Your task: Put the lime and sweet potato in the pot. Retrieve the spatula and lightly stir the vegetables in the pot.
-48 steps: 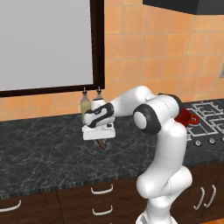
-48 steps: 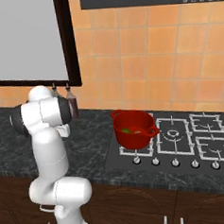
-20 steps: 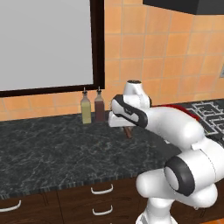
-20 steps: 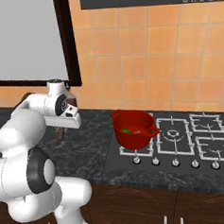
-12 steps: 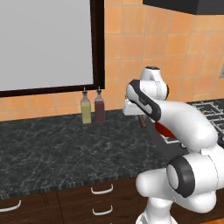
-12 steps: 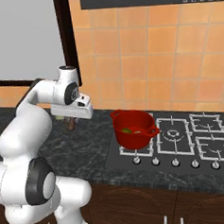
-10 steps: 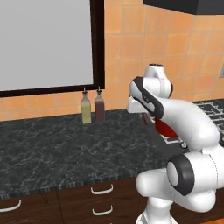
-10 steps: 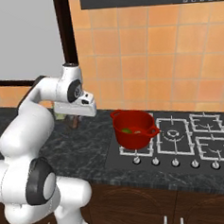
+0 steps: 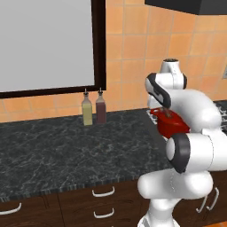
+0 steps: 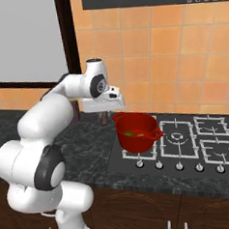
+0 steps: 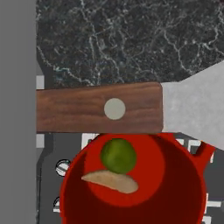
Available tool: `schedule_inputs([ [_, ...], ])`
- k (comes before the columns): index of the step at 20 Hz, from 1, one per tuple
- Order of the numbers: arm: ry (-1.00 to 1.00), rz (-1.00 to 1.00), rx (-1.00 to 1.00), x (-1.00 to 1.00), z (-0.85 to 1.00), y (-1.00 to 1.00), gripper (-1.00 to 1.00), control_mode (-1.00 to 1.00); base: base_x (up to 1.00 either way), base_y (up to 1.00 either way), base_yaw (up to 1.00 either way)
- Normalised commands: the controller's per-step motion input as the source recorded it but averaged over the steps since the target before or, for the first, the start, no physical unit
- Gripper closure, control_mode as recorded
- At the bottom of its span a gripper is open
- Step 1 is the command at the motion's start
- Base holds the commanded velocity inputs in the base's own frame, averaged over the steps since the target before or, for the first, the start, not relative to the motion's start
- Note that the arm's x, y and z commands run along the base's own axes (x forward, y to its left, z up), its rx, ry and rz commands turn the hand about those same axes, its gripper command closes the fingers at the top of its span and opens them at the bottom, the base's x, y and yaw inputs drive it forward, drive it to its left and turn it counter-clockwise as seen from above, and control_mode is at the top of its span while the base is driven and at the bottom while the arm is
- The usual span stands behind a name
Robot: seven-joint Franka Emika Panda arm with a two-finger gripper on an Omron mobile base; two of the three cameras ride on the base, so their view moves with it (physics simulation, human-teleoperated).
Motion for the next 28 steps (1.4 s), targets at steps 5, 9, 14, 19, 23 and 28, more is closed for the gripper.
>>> schedule_inputs([
  [5, 0.03, 0.33, -0.26, 0.18, 0.00, -0.93, 1.00, -1.00, 0.00, 0.00, 0.00],
  [9, 0.12, 0.40, -0.28, 0.24, 0.00, -0.86, 1.00, -1.00, 0.00, 0.00, 0.00],
  [14, 0.25, 0.44, -0.24, 0.41, 0.00, -0.65, 1.00, -1.00, 0.00, 0.00, 0.00],
  [19, 0.24, 0.27, -0.21, 0.23, 0.00, -0.50, 1.00, -1.00, 0.00, 0.00, 0.00],
  [23, 0.05, 0.02, -0.18, 0.10, -0.10, -0.41, 1.00, -1.00, 0.00, 0.00, 0.00],
  [28, 0.00, 0.12, -0.19, 0.10, -0.15, -0.03, 1.00, -1.00, 0.00, 0.00, 0.00],
])
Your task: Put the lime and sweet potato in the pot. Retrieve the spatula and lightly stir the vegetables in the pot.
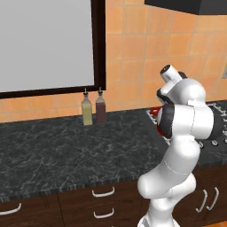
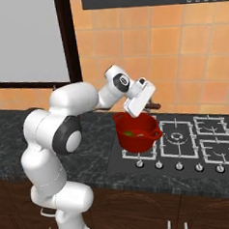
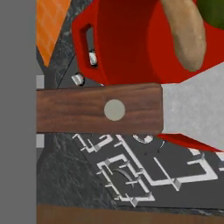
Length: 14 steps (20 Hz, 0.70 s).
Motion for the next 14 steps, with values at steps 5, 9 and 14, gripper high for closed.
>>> schedule_inputs([
  [5, 0.00, 0.14, -0.05, 0.02, -0.01, -0.01, 1.00, -1.00, 0.00, 0.00, 0.00],
  [9, 0.00, 0.20, 0.00, 0.00, 0.00, -0.03, 1.00, -1.00, 0.00, 0.00, 0.00],
  [14, 0.04, 0.28, 0.00, 0.04, 0.00, 0.00, 1.00, -1.00, 0.00, 0.00, 0.00],
])
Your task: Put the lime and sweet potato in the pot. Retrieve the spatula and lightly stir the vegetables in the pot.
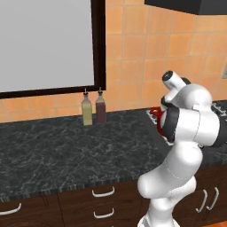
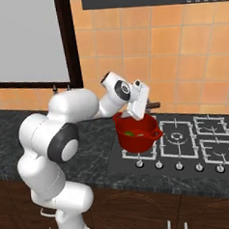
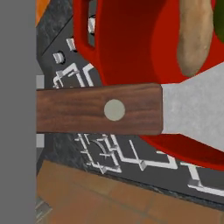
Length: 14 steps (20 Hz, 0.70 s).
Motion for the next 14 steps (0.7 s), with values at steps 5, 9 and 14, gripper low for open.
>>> schedule_inputs([
  [5, 0.02, 0.27, 0.00, 0.14, 0.00, -0.01, 1.00, -1.00, 0.00, 0.00, 0.00],
  [9, 0.00, 0.30, -0.07, 0.18, 0.00, -0.01, 1.00, -1.00, 0.00, 0.00, 0.00],
  [14, -0.02, 0.32, -0.16, 0.10, 0.00, -0.01, 1.00, -1.00, 0.00, 0.00, 0.00],
])
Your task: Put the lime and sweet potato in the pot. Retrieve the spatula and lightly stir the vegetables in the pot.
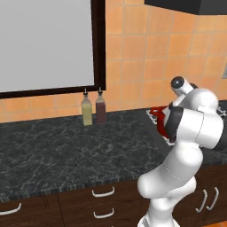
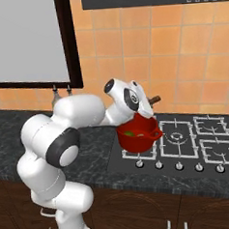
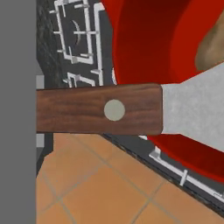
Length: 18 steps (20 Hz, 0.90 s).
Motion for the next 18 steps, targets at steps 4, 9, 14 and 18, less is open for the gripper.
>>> schedule_inputs([
  [4, -0.05, 0.30, -0.17, 0.15, 0.00, -0.01, 1.00, -1.00, 0.00, 0.00, 0.00],
  [9, -0.01, 0.31, -0.14, 0.15, 0.00, 0.00, 1.00, -1.00, 0.00, 0.00, 0.00],
  [14, 0.00, 0.29, -0.12, 0.13, 0.00, 0.00, 1.00, -1.00, 0.00, 0.00, 0.00],
  [18, 0.00, 0.13, -0.09, 0.10, 0.00, 0.06, 1.00, -1.00, 0.00, 0.00, 0.00],
])
